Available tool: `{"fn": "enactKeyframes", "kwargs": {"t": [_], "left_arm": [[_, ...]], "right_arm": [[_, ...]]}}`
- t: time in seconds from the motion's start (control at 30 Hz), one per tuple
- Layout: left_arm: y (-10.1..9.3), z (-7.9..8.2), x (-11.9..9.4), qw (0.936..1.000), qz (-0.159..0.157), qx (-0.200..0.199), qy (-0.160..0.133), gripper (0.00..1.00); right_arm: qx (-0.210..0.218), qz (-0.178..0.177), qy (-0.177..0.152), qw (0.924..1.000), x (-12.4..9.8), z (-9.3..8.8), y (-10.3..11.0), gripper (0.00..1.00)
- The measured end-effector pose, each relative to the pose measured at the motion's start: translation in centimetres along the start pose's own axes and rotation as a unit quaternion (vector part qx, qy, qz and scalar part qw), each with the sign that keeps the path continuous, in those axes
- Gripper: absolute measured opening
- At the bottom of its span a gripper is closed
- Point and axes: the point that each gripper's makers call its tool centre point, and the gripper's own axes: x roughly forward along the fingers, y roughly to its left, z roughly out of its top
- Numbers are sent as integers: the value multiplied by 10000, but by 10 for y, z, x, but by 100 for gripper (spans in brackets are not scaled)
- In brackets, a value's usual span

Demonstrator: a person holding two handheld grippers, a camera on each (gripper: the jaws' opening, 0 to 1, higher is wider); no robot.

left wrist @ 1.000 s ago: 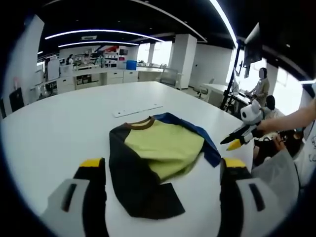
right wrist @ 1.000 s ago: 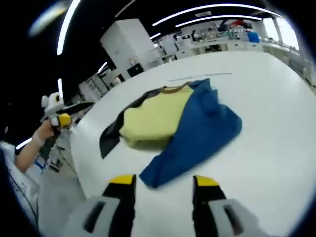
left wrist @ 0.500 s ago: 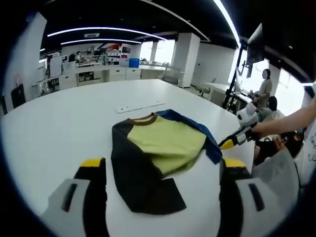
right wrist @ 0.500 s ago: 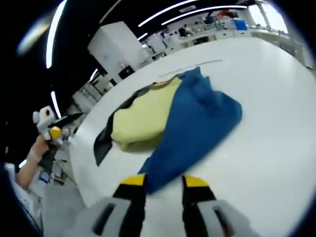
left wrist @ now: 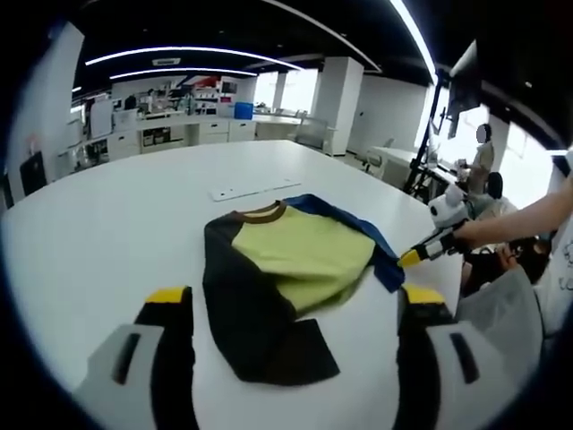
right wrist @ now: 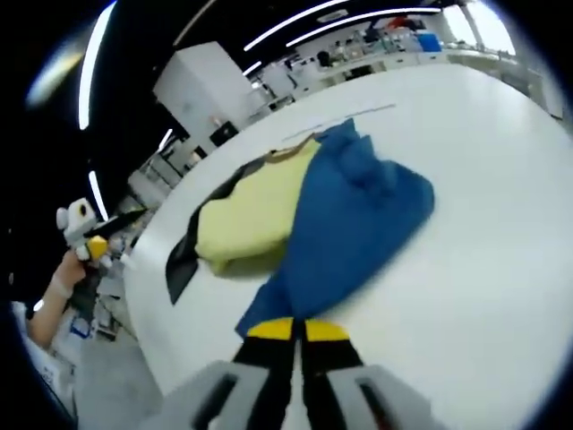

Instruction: Fold the garment on the visible template until the final outline fits inside the template.

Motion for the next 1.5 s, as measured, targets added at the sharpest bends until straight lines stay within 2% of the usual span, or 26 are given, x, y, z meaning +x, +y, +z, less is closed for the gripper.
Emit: {"fn": "enactKeyframes", "kwargs": {"t": [0.13, 0.33, 0.37, 0.5, 0.57, 0.73, 0.83, 1.1, 1.33, 1.4, 1.5], "left_arm": [[0, -3, 0, 10000, 10, -14, 30, 91], [-1, -5, 1, 10000, -14, -53, 28, 91], [-2, -5, 1, 10000, -28, -75, 19, 91], [-4, -6, 2, 9999, -51, -92, 12, 90], [-4, -7, 2, 9999, -58, -96, 10, 91], [-1, -7, 1, 9999, -41, -133, -10, 90], [0, -7, 0, 9999, -19, -151, -12, 90], [11, -9, -6, 9997, 87, -233, -24, 90], [12, -12, -3, 9996, 88, -272, 1, 90], [11, -11, -2, 9996, 73, -274, 7, 90], [8, -11, 0, 9996, 42, -268, 9, 90]], "right_arm": [[-48, 17, -125, 9999, -7, 12, -1, 0], [-44, 72, -415, 9991, -16, 49, 1, 0], [-65, 99, -458, 9989, -18, 56, 8, 0], [-193, 170, -545, 9982, -11, 82, 16, 0], [-277, 186, -577, 9978, -8, 91, 26, 0], [-423, 112, -476, 9979, 16, 108, 27, 0], [-486, 31, -395, 9980, 32, 111, 34, 0], [-617, -160, -46, 9980, 63, 110, 28, 0], [-663, -191, 4, 9976, 61, 109, 28, 0], [-680, -197, -31, 9975, 60, 111, 27, 4], [-728, -168, -64, 9972, 52, 109, 33, 5]]}}
